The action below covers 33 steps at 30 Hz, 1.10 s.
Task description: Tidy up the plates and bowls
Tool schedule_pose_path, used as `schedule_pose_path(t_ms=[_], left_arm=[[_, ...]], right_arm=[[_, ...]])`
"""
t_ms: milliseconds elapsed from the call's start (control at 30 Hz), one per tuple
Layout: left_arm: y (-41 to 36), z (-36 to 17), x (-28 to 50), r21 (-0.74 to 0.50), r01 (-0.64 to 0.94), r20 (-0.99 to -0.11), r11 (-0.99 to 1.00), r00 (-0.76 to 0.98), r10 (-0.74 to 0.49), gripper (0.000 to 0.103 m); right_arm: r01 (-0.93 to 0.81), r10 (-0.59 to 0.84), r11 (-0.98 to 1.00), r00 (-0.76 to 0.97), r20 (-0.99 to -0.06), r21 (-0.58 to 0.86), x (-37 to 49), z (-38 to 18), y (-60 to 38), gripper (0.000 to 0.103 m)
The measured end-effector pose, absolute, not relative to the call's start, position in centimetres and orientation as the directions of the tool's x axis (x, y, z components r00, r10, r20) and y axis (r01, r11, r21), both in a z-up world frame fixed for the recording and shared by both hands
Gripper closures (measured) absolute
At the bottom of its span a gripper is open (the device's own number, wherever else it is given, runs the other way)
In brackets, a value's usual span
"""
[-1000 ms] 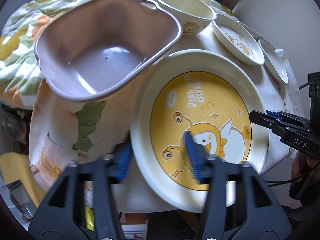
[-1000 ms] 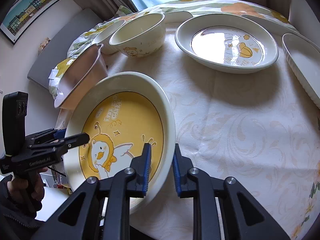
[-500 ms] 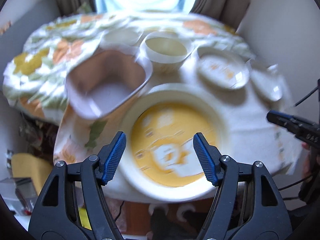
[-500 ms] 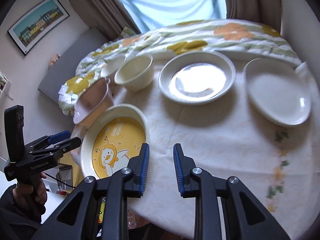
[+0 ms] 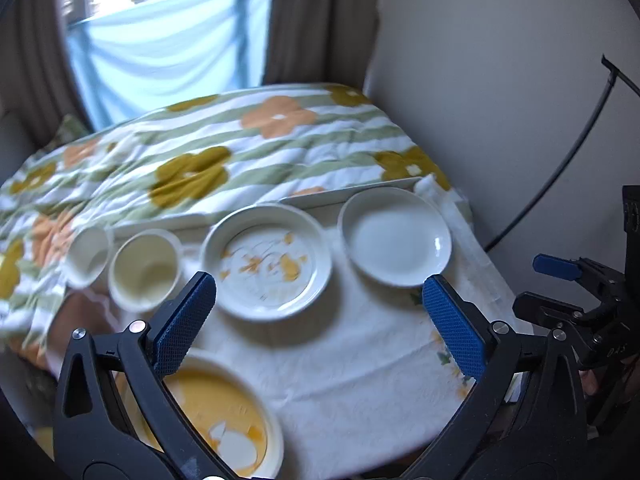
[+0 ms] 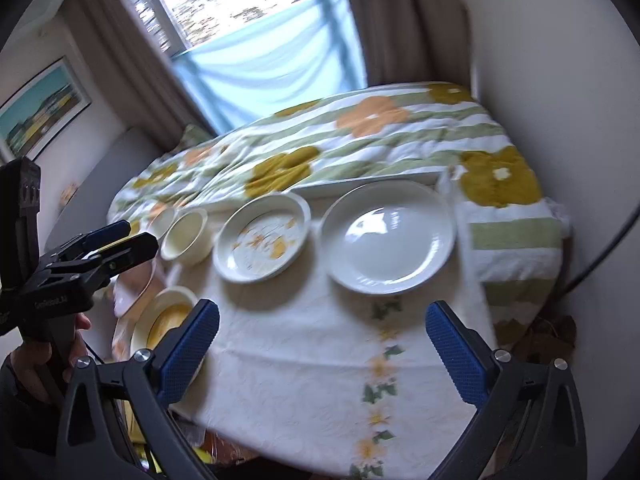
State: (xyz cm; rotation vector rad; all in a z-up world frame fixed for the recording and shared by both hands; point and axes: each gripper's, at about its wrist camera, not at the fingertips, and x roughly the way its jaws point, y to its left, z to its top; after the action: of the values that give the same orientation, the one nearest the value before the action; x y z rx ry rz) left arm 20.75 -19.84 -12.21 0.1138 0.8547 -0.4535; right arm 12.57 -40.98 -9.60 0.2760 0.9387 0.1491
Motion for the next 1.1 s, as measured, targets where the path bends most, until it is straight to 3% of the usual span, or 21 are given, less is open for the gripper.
schedule_pose_path(t_ms=[167, 400, 467, 633, 767, 833, 933, 1100], left_arm=[[-25.2, -13.1, 26.2, -0.071, 0.566, -0.784, 0.821, 0.478, -0.397, 0.0], [-30.3, -19.2, 33.8, -0.208, 0.701, -0.853, 0.682, 0.212, -0.477, 0.001], [-31.2, -21.4, 35.6, -0.22, 0.712, -0.871, 0.667, 0.164, -0.463, 0.01], [-32.7, -25.9, 38.6, -0.241, 0.729, -0.901, 0.641, 0.076, -0.427, 0.037], [-33.4, -28.0, 40.1, -0.232, 0.739, -0.916, 0.632, 0.051, -0.397, 0.051], [-33.6, -28.7, 40.6, -0.244, 0.743, -0.918, 0.624, 0.031, -0.396, 0.054], [-33.8, -29.3, 41.2, -0.243, 0.757, -0.918, 0.607, 0.022, -0.396, 0.071], [-34.3, -29.7, 41.7, -0.242, 0.769, -0.915, 0.591, 0.021, -0.403, 0.084]], right_arm=[[0.161, 0.146, 0.943, 0.582, -0.8, 0.29, 14.0, -10.5, -44.2, 0.0], [0.342, 0.145, 0.859, 0.552, -0.821, 0.382, 15.4, -14.4, -46.6, 0.0], [0.377, 0.159, 0.83, 0.548, -0.822, 0.412, 16.1, -15.7, -46.8, 0.002], [0.464, 0.19, 0.756, 0.519, -0.833, 0.461, 17.9, -19.7, -46.8, 0.035], [0.525, 0.171, 0.714, 0.509, -0.843, 0.462, 18.9, -21.9, -47.1, 0.047], [0.54, 0.167, 0.703, 0.509, -0.845, 0.464, 19.3, -22.6, -47.2, 0.056], [0.555, 0.153, 0.701, 0.497, -0.854, 0.449, 20.1, -23.4, -47.1, 0.068], [0.577, 0.129, 0.7, 0.478, -0.869, 0.421, 20.7, -24.1, -47.1, 0.076]])
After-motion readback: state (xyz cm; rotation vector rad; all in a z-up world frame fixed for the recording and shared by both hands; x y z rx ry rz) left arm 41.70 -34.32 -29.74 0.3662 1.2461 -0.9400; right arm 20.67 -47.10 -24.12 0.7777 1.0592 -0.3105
